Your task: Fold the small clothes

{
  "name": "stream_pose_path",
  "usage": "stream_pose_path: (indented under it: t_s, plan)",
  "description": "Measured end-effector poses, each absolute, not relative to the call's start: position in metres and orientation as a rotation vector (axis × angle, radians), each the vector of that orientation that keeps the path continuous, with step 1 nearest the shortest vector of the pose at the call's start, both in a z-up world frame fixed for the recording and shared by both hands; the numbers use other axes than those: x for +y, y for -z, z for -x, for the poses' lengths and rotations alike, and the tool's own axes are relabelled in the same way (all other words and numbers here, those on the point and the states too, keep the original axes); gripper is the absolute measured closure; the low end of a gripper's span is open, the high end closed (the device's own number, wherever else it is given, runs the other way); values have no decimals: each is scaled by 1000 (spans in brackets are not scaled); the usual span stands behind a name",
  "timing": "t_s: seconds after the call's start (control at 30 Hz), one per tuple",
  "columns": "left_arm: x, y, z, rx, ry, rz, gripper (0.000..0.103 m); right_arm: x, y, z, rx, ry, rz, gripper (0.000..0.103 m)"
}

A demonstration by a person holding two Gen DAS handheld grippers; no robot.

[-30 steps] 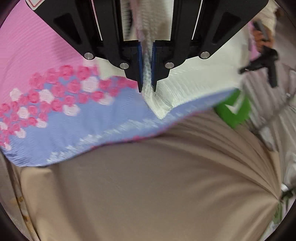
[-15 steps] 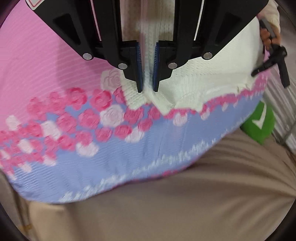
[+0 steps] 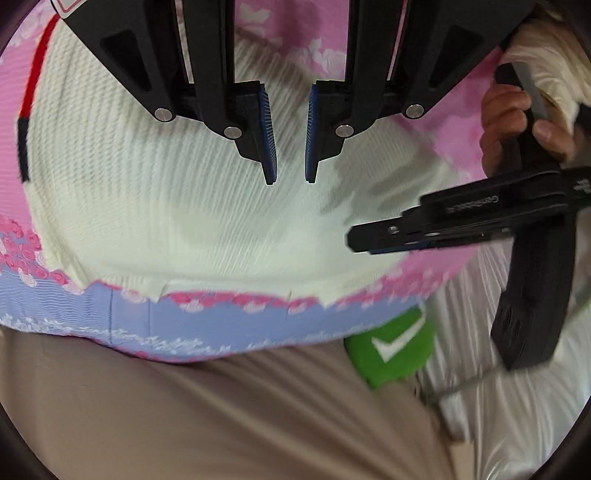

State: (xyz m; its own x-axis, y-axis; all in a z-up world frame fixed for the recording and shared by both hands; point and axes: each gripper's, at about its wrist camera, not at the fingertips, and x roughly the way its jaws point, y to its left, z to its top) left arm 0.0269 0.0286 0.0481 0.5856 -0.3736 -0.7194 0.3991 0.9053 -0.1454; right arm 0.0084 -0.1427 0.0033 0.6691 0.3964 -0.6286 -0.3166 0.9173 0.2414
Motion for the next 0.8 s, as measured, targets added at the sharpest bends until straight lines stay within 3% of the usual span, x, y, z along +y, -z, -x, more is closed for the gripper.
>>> stream_pose_path:
  t_s: [0.17,0.27,0.53,0.67,0.8]
  plan:
    - [77,-16,-18,904,377,32,76,-194,19,5,792,-253,-158,86]
    - [106,-12,-11,927,319,72,78,-248,32,25,812,-166,-262,100]
    - [144,-14,9,941,283,164,79,-308,38,59,785,-50,-406,103]
    - [144,-37,14,887,278,177,75,-287,7,58,724,-50,-323,85]
    - [121,-54,9,836,342,172,66,-250,-22,33,652,-173,-287,82]
